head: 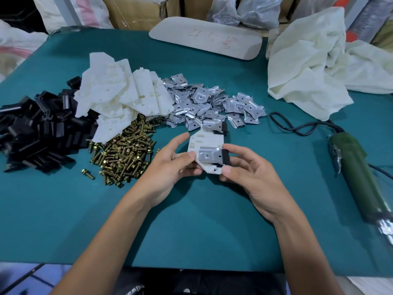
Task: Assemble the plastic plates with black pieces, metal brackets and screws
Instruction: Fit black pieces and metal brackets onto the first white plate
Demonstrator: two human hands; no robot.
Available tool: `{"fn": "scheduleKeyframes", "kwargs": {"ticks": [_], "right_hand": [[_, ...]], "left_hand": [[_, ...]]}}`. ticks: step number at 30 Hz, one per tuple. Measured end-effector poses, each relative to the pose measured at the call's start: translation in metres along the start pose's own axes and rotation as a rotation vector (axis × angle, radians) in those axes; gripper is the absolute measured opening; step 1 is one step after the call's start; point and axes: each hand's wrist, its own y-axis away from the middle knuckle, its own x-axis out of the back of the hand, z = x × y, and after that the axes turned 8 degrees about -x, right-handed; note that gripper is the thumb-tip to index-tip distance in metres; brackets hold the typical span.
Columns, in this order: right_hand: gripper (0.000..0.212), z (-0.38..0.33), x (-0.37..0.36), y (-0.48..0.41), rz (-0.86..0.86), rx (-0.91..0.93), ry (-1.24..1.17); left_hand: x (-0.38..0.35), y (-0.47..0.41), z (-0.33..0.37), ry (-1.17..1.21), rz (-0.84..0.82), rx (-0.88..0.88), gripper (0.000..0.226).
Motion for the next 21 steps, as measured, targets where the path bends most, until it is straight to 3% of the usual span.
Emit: {"fn": "scheduleKeyframes", "kwargs": {"ticks": [5, 13, 19, 21], "right_hand": [[0.053, 0.0003, -0.0012, 0.0022, 0.034, 0.013, 0.054], [0.051, -0.0019, -0.0041, 0.0039, 0.057, 0.072, 0.130], [0.055, -0.0044, -0.0005, 0.0055, 0.051, 0.046, 0.135], [0.068, -0.0045, -0.0001, 0.0070, 0.056, 0.034, 0.192]], "left_hand": [[0.0007, -0.0001, 0.0002, -0.001, 0.001, 0.025, 0.054], [-0.0003, 0.0019, 0.0035, 0.019, -0.029, 0.019, 0.037], [-0.0018, 0.0010, 0.0039, 0.042, 0.036, 0.079, 0.055], [-0.0019, 0.0012, 0.0057, 0.041, 0.026, 0.102, 0.053]]}}
